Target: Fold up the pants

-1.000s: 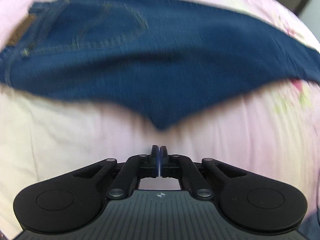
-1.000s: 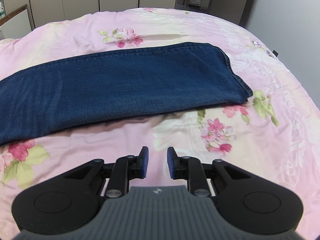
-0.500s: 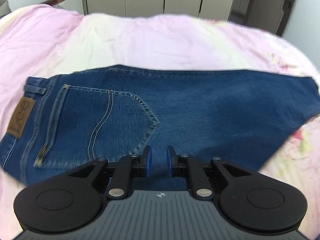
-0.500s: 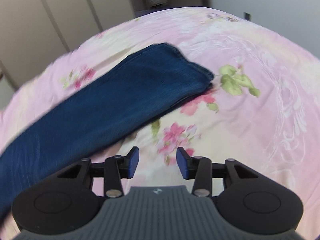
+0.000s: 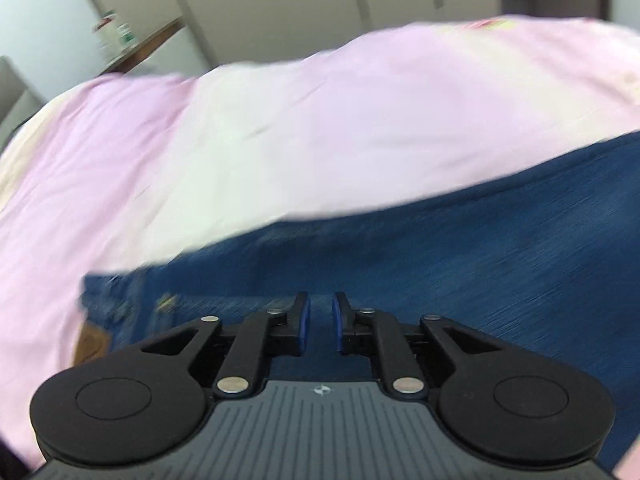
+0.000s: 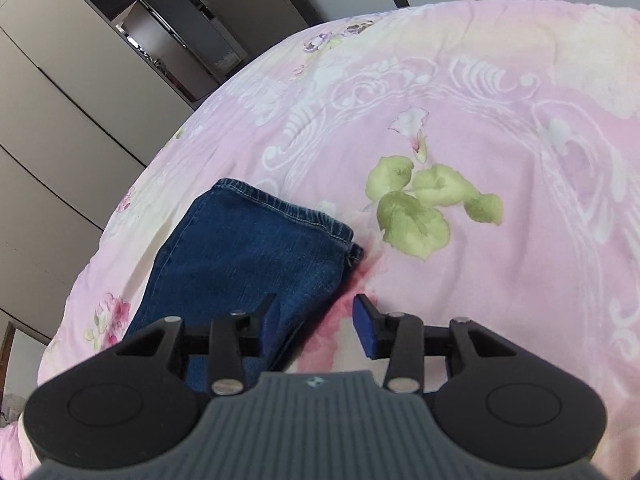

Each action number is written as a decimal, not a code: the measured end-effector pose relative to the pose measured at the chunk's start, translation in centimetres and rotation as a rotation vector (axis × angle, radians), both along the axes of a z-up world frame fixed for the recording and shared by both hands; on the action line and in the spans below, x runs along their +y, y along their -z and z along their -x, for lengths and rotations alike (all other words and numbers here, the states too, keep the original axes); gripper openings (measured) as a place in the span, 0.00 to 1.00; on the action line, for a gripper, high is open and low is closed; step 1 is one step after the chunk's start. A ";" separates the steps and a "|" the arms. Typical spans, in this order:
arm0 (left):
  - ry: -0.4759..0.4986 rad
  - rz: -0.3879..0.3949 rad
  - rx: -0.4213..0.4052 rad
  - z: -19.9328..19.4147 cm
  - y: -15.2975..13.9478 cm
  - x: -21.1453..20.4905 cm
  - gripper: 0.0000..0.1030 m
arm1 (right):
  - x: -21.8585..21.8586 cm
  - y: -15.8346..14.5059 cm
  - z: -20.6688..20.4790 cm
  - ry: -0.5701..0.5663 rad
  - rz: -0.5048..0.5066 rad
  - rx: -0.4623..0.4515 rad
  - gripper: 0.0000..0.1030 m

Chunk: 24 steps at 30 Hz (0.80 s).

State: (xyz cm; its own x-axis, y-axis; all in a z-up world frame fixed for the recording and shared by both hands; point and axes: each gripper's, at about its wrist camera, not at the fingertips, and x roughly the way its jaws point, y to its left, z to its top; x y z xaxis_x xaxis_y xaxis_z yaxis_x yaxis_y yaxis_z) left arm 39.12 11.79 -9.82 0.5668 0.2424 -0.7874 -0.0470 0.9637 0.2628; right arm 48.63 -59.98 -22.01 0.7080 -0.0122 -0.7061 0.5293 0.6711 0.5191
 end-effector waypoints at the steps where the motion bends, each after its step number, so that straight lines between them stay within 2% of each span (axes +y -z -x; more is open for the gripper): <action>1: 0.037 0.028 -0.005 -0.6 -0.2 -1.1 0.16 | -0.3 0.6 -0.5 0.005 -0.011 0.003 0.37; 5: 0.190 0.147 0.002 -2.1 -0.5 -5.7 0.19 | -0.9 2.5 -1.5 0.021 -0.048 -0.009 0.37; 8: 0.301 0.198 0.012 -4.0 0.5 -9.2 0.19 | -1.1 3.3 -2.0 0.010 -0.052 -0.029 0.36; 11: 0.395 0.226 0.017 -4.7 0.9 -12.5 0.19 | -1.0 3.5 -2.6 0.004 -0.035 -0.043 0.29; 12: 0.415 0.228 0.017 -4.8 1.1 -13.4 0.19 | -0.9 3.4 -2.8 -0.003 -0.018 -0.040 0.22; 13: 0.437 0.232 0.013 -4.7 1.1 -14.1 0.19 | -0.7 3.0 -2.9 -0.010 0.009 -0.038 0.14; 16: 0.490 0.235 0.015 -6.8 1.8 -16.5 0.19 | -0.4 0.8 -2.7 -0.039 0.071 -0.074 0.04; 21: 0.521 0.252 0.020 -9.6 3.7 -19.8 0.19 | 0.4 -4.8 -3.0 -0.131 0.163 -0.121 0.01; 24: 0.482 0.234 0.017 -10.8 4.8 -21.2 0.19 | 1.4 -8.5 -3.5 -0.184 0.204 -0.148 0.01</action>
